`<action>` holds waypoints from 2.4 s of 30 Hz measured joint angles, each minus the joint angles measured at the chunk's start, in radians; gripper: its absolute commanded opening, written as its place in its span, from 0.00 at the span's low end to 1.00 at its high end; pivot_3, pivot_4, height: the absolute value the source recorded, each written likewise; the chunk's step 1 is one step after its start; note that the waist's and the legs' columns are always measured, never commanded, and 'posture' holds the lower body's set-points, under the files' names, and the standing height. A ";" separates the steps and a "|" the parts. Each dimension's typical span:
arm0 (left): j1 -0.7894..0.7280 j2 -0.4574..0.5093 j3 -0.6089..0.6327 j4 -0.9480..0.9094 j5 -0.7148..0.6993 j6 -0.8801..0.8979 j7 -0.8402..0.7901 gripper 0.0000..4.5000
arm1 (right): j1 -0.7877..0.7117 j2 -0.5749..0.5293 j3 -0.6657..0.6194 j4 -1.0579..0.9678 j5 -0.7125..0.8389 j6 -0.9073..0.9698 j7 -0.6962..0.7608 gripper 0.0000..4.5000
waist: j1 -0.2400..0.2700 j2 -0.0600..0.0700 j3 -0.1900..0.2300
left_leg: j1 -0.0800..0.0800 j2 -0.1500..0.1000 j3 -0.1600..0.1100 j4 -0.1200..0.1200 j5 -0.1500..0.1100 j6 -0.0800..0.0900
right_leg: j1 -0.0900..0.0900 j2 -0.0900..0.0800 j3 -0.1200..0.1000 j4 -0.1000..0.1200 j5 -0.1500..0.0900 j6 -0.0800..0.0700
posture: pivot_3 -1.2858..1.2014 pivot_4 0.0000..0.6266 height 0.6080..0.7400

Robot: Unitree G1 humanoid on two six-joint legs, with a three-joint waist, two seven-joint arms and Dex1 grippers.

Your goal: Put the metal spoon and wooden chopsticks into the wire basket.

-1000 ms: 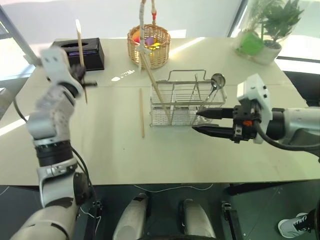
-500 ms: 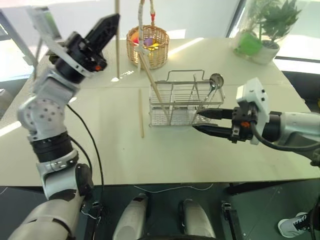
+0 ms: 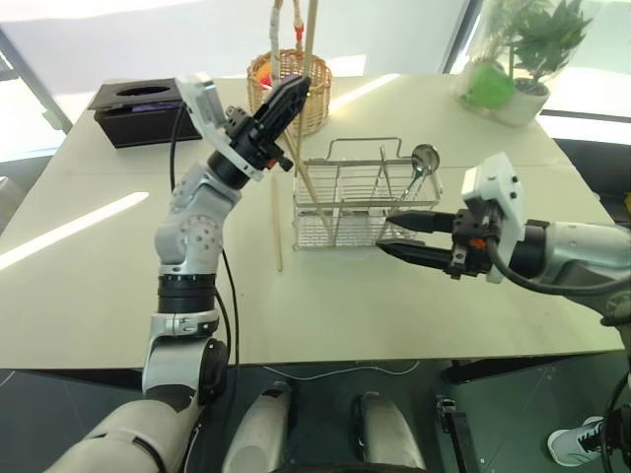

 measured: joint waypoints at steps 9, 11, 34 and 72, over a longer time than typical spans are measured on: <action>0.002 -0.026 -0.025 0.054 0.026 -0.052 -0.044 0.01 | -0.001 0.013 0.000 0.000 -0.008 0.000 -0.011 0.48 | 0.000 0.000 0.000 | 0.000 0.000 0.000 0.000 0.000 0.000 | 0.000 0.000 0.000 0.000 0.000 0.000 | 0.52 0.24 1.00; 0.014 -0.029 -0.039 0.054 0.031 -0.053 -0.054 0.01 | -0.001 0.014 0.000 0.000 -0.008 0.000 -0.014 0.48 | 0.000 0.000 0.000 | 0.000 0.000 0.000 0.000 0.000 0.000 | 0.000 0.000 0.000 0.000 0.000 0.000 | 0.52 0.24 1.00; 0.019 -0.018 -0.042 0.010 -0.002 -0.024 -0.003 0.82 | -0.001 0.022 0.000 0.000 -0.010 0.000 -0.027 0.48 | 0.000 0.000 0.000 | 0.000 0.000 -0.001 0.000 0.000 0.000 | 0.000 0.001 0.000 0.000 0.000 0.000 | 0.52 0.24 1.00; -0.022 0.156 -0.063 0.035 0.359 0.597 0.770 0.82 | -0.112 -0.158 0.001 -0.055 0.037 0.106 0.029 0.48 | 0.001 -0.001 0.000 | -0.001 0.000 -0.001 0.000 0.000 -0.001 | -0.002 0.001 0.001 0.002 0.005 0.007 | 0.52 0.24 1.00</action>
